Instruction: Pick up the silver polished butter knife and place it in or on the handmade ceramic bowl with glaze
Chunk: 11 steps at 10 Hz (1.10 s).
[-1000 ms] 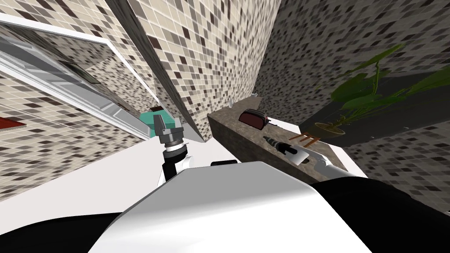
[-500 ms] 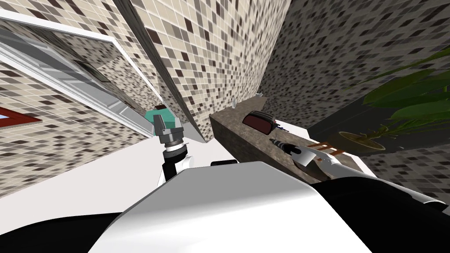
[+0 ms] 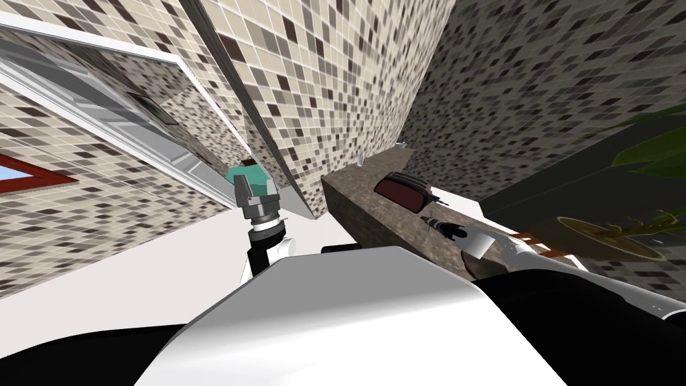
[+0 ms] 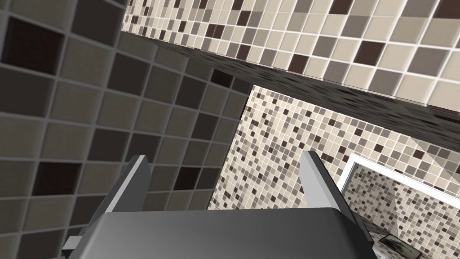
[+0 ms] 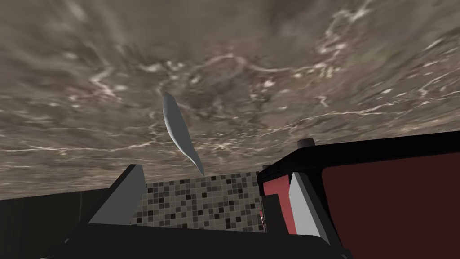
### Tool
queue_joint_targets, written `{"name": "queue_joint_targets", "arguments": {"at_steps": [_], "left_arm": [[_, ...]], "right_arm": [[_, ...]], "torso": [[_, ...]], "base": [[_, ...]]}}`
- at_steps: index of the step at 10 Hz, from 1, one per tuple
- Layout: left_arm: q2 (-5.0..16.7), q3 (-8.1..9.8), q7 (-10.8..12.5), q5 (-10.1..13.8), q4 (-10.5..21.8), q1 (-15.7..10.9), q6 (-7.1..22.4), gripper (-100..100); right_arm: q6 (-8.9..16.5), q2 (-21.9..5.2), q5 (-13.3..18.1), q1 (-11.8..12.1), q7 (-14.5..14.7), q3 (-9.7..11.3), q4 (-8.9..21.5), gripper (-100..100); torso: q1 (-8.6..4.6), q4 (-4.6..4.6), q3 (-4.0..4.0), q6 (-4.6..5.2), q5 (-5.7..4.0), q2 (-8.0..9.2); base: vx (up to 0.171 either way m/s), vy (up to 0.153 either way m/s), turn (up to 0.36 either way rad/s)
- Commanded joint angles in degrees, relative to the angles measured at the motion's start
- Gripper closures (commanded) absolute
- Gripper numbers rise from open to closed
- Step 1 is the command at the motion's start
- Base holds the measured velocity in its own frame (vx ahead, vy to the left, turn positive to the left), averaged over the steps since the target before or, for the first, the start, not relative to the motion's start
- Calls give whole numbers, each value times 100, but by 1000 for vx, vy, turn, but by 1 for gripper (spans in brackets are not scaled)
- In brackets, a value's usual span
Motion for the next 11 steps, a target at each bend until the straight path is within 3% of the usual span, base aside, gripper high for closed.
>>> {"name": "queue_joint_targets", "arguments": {"at_steps": [1, 2, 5, 6, 7, 8, 10, 11], "left_arm": [[0, 0, 0, 0, 0, 0, 0, 0], [0, 0, 0, 0, 0, 0, 0, 0], [0, 0, 0, 0, 0, 0, 0, 0], [0, 0, 0, 0, 0, 0, 0, 0], [0, 0, 0, 0, 0, 0, 0, 0], [0, 0, 0, 0, 0, -1, 0, 0], [0, 0, 0, 0, 0, -1, 0, 0], [0, 0, 0, 0, 0, -1, 0, 0]], "right_arm": [[67, -104, -43, -57, 13, 207, 286, -100], [67, -104, -43, -57, 13, 207, 300, -100], [172, -153, -41, 17, 2, 465, 721, -100], [138, -193, -125, -112, 41, 494, 668, -100], [152, -195, -124, -105, 38, 501, 679, 0], [104, -11, -45, -158, 102, 501, 846, -100], [111, 47, -5, -159, 109, 487, 867, -100], [106, 59, 6, -155, 114, 481, 874, 100]], "torso": [[0, 0, 0, 0, 0, 0], [0, -1, -3, 0, 1, -5], [4, -1, -3, 0, 1, -4], [3, -1, -2, 3, 0, -2], [6, 4, 11, 2, 2, 21], [5, 7, 17, 3, 1, 29], [-5, 9, 23, 2, -2, 41], [-2, 9, 23, 3, 0, 39]], "base": [[101, -2, 75], [93, 3, 36], [94, 6, 48], [5, 13, -23], [0, 0, 0], [-7, -8, 23], [-15, -16, 47], [0, 0, 0]]}}
